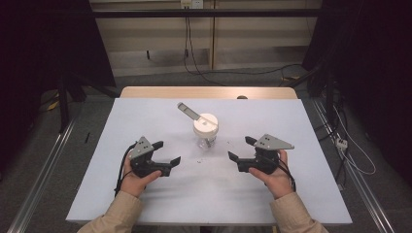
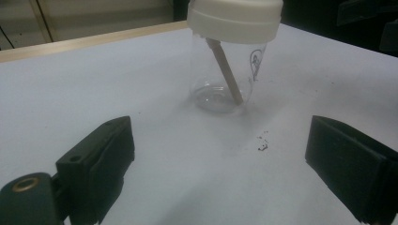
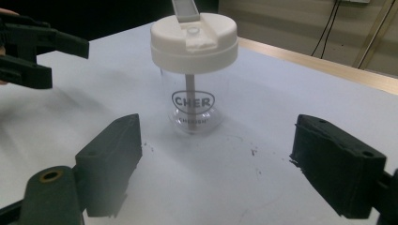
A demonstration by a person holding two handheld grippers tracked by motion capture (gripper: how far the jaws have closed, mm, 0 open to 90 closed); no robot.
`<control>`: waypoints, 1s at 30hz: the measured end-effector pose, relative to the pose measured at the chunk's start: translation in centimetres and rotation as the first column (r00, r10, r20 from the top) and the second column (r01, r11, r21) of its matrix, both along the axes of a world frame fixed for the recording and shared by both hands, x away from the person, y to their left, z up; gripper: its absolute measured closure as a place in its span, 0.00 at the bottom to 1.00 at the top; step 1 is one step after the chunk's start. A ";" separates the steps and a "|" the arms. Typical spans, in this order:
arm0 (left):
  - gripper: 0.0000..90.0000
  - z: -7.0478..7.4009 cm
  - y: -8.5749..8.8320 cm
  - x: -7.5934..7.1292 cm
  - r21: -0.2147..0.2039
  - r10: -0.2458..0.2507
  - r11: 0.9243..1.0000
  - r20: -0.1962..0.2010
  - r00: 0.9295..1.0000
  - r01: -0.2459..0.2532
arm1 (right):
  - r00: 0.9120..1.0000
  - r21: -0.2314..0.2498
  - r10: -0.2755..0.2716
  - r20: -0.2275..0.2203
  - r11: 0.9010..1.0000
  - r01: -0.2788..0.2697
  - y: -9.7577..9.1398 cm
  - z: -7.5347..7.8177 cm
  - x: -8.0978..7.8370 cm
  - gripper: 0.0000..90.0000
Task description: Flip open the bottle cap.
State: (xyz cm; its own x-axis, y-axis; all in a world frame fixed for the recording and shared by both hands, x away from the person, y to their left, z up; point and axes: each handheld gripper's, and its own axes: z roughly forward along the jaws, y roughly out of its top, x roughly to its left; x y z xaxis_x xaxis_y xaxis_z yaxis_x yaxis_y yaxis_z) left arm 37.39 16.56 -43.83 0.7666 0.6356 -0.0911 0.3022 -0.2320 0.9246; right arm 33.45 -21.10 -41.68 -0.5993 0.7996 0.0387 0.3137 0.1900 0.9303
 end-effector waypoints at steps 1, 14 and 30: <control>0.09 0.0 0.2 -0.1 0.001 0.000 1.000 -0.003 1.000 0.000 | 1.000 0.004 -0.002 -0.003 1.000 0.002 -0.2 -0.1 -0.2 0.18; 0.09 -0.1 2.0 -1.0 0.012 0.006 1.000 0.003 1.000 -0.006 | 1.000 -0.005 -0.027 -0.015 1.000 0.027 -3.3 -2.0 -2.6 0.11; 0.09 -0.1 4.6 -2.1 0.027 0.018 0.999 -0.013 1.000 -0.018 | 0.998 -0.007 -0.055 -0.019 0.998 0.055 -5.6 -3.2 -4.9 0.11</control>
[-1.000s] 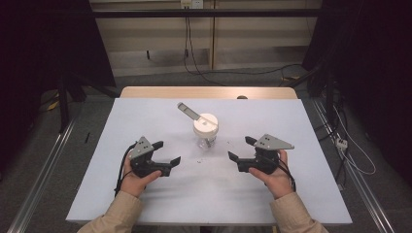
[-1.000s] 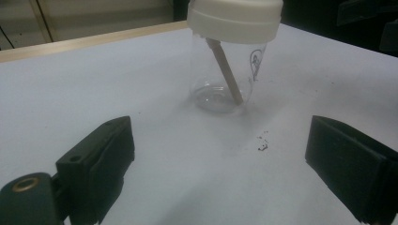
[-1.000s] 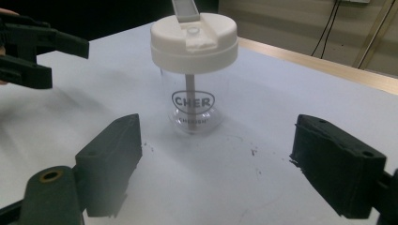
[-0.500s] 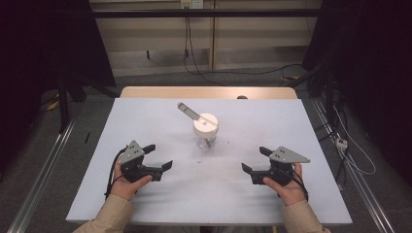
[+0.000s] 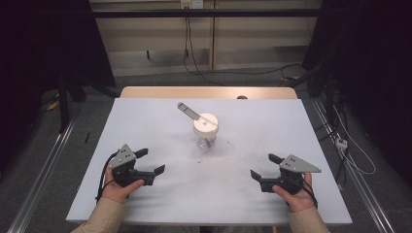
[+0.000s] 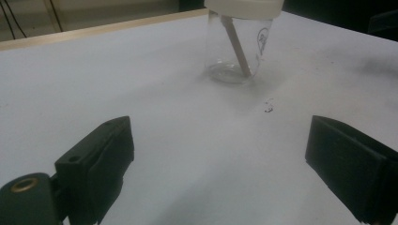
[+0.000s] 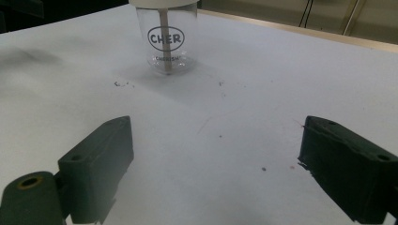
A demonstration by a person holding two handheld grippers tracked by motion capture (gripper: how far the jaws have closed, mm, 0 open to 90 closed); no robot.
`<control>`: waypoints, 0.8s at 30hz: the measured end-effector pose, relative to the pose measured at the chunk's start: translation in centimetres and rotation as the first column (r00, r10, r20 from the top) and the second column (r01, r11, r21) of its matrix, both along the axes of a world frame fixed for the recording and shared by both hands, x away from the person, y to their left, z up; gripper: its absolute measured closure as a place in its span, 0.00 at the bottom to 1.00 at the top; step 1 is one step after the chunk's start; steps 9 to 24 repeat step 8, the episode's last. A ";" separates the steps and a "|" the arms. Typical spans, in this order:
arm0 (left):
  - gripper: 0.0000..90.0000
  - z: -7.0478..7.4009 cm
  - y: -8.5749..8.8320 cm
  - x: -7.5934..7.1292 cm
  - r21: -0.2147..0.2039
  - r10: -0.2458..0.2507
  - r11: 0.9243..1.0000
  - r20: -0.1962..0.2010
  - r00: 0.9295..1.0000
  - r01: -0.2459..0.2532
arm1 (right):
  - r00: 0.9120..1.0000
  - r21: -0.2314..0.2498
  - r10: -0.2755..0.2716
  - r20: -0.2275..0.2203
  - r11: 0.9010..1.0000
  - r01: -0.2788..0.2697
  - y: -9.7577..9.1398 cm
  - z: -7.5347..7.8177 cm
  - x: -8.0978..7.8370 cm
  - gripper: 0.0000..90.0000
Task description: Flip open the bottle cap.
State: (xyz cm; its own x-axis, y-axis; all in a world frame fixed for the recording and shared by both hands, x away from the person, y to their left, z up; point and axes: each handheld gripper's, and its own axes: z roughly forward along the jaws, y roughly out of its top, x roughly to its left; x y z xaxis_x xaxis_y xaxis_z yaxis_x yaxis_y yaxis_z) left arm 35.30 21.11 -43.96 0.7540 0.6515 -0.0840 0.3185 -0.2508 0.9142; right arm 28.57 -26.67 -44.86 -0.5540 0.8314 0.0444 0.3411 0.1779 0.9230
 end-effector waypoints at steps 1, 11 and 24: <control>0.09 0.0 0.3 0.0 0.005 0.001 1.000 0.000 1.000 -0.001 | 1.000 -0.005 0.000 0.000 1.000 0.000 0.0 0.0 -0.1 0.11; 0.09 -0.2 1.3 -0.3 0.009 0.019 1.000 -0.007 1.000 -0.019 | 1.000 -0.008 -0.002 0.001 1.000 0.002 -0.3 -0.2 -0.3 0.11; 0.09 -0.2 1.3 -0.3 0.009 0.019 1.000 -0.007 1.000 -0.019 | 1.000 -0.008 -0.002 0.001 1.000 0.002 -0.3 -0.2 -0.3 0.11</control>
